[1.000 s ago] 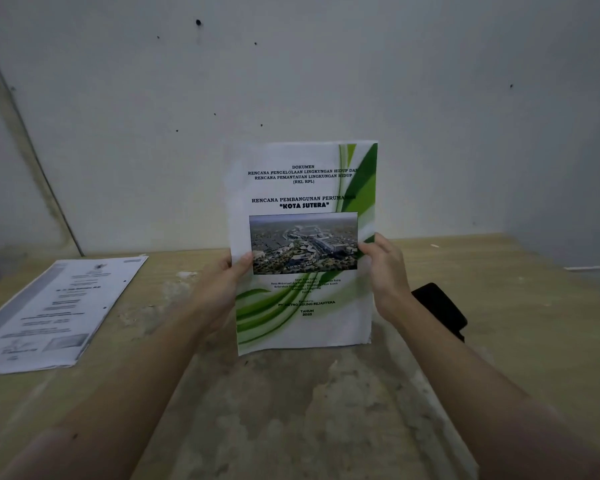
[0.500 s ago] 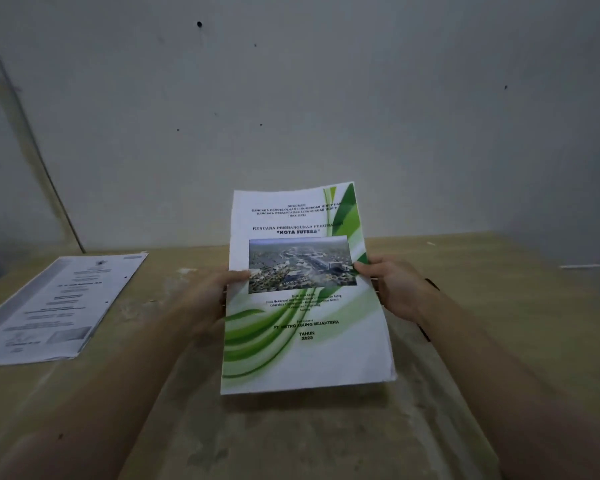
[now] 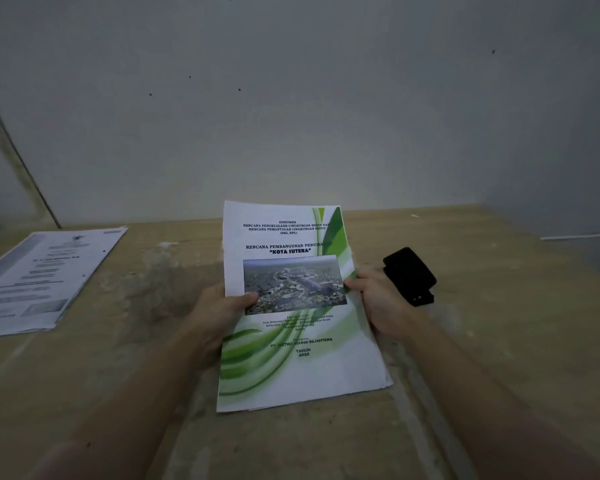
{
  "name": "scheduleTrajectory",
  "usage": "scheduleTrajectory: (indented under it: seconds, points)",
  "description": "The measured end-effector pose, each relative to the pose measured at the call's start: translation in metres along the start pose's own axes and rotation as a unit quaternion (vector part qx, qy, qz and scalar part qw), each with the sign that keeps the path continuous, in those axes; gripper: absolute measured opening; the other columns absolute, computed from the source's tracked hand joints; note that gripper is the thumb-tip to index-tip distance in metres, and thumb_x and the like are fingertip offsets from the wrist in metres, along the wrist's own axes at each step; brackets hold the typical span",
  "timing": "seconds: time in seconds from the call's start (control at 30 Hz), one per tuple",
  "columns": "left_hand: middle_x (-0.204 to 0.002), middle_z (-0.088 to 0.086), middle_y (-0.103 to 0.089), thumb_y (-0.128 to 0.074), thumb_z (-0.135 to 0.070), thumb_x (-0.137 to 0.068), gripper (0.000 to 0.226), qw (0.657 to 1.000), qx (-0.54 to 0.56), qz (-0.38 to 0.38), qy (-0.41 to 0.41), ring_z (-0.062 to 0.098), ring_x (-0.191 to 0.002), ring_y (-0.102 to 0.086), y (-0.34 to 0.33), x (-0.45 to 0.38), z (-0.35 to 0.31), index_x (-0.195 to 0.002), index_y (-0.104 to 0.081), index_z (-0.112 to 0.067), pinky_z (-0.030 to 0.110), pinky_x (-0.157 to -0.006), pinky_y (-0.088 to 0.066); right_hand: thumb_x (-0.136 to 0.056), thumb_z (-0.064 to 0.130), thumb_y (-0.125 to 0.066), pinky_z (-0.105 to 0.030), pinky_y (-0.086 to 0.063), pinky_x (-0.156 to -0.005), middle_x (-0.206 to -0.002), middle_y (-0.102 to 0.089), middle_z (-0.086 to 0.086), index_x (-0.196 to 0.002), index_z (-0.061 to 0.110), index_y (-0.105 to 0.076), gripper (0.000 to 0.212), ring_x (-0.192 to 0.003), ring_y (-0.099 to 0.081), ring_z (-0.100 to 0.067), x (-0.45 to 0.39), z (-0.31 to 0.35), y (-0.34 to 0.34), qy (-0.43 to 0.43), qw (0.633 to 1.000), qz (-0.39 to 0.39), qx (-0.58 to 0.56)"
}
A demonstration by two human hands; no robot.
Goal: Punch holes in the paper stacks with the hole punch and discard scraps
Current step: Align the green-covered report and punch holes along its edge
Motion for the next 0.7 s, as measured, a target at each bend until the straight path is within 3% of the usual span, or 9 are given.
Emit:
scheduleTrajectory:
  seconds: [0.1, 0.2, 0.37, 0.43, 0.53, 0.63, 0.7]
  points:
    - [-0.081, 0.016, -0.061, -0.065, -0.002, -0.081, 0.005, 1.0, 0.007, -0.007, -0.009, 0.027, -0.069, -0.057, -0.002, -0.001, 0.004, -0.081, -0.061, -0.006, 0.036, -0.066, -0.049, -0.091, -0.003, -0.043, -0.023, -0.051, -0.053, -0.086, -0.065, -0.015, -0.107, -0.004, -0.062, 0.024, -0.067, -0.062, -0.02, 0.0, -0.002, -0.002, 0.0, 1.0, -0.009, -0.023]
    - [-0.084, 0.018, -0.058, -0.064, 0.0, -0.081, 0.01, 1.0, 0.019, -0.001, -0.017, 0.027, -0.073, -0.054, -0.002, -0.002, 0.005, -0.091, -0.06, 0.0, 0.039, -0.07, -0.048, -0.093, 0.0, -0.043, -0.027, -0.049, -0.063, -0.099, -0.067, -0.01, -0.118, 0.003, -0.06, 0.03, -0.08, -0.063, -0.02, -0.003, -0.005, -0.006, -0.008, 1.0, -0.004, 0.009]
    - [-0.087, 0.019, -0.053, -0.063, 0.001, -0.081, 0.016, 0.999, 0.028, 0.008, -0.016, 0.026, -0.07, -0.052, 0.0, -0.006, 0.009, -0.095, -0.056, 0.002, 0.037, -0.062, -0.049, -0.094, 0.001, -0.042, -0.032, -0.051, -0.073, -0.114, -0.065, -0.015, -0.123, 0.003, -0.057, 0.033, -0.093, -0.064, -0.028, -0.007, -0.006, -0.004, -0.007, 0.999, -0.014, 0.032]
    - [-0.085, 0.018, -0.053, -0.062, 0.0, -0.082, 0.016, 0.999, 0.029, 0.012, -0.015, 0.025, -0.067, -0.052, 0.001, -0.007, 0.009, -0.096, -0.056, 0.001, 0.032, -0.052, -0.052, -0.093, 0.001, -0.043, -0.032, -0.051, -0.072, -0.111, -0.066, -0.015, -0.122, 0.004, -0.058, 0.033, -0.09, -0.065, -0.027, -0.007, -0.005, -0.005, -0.008, 0.999, -0.017, 0.026]
    - [-0.071, 0.012, -0.051, -0.061, 0.001, -0.083, 0.007, 0.999, 0.04, 0.015, -0.016, 0.022, -0.058, -0.049, 0.0, -0.006, 0.009, -0.082, -0.054, -0.002, 0.022, -0.041, -0.05, -0.093, 0.0, -0.038, -0.034, -0.051, -0.067, -0.103, -0.065, -0.017, -0.122, 0.001, -0.056, 0.034, -0.079, -0.062, -0.026, -0.008, -0.007, -0.005, -0.038, 0.999, -0.003, -0.029]
    - [-0.063, 0.007, -0.048, -0.06, 0.002, -0.083, 0.019, 0.999, 0.039, 0.003, -0.027, 0.015, -0.046, -0.049, -0.001, -0.007, 0.009, -0.07, -0.051, -0.008, 0.019, -0.038, -0.045, -0.095, 0.002, -0.033, -0.039, -0.05, -0.073, -0.1, -0.063, -0.018, -0.121, 0.002, -0.055, 0.034, -0.078, -0.059, -0.029, -0.008, -0.01, -0.003, -0.069, 0.995, 0.012, -0.074]
    - [-0.064, 0.008, -0.049, -0.059, 0.003, -0.083, 0.019, 0.999, 0.042, 0.0, -0.03, 0.018, -0.05, -0.049, -0.002, -0.007, 0.009, -0.07, -0.051, -0.008, 0.019, -0.037, -0.046, -0.095, 0.004, -0.035, -0.04, -0.05, -0.074, -0.097, -0.064, -0.016, -0.119, 0.004, -0.057, 0.032, -0.078, -0.059, -0.029, -0.009, -0.011, -0.003, -0.075, 0.995, 0.014, -0.067]
Point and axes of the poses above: each hand's wrist, its own x-axis away from the middle knuckle, its own y-axis out of the back of the hand, z = x × y, the point moved 5 cm from there along -x, towards the middle knuckle
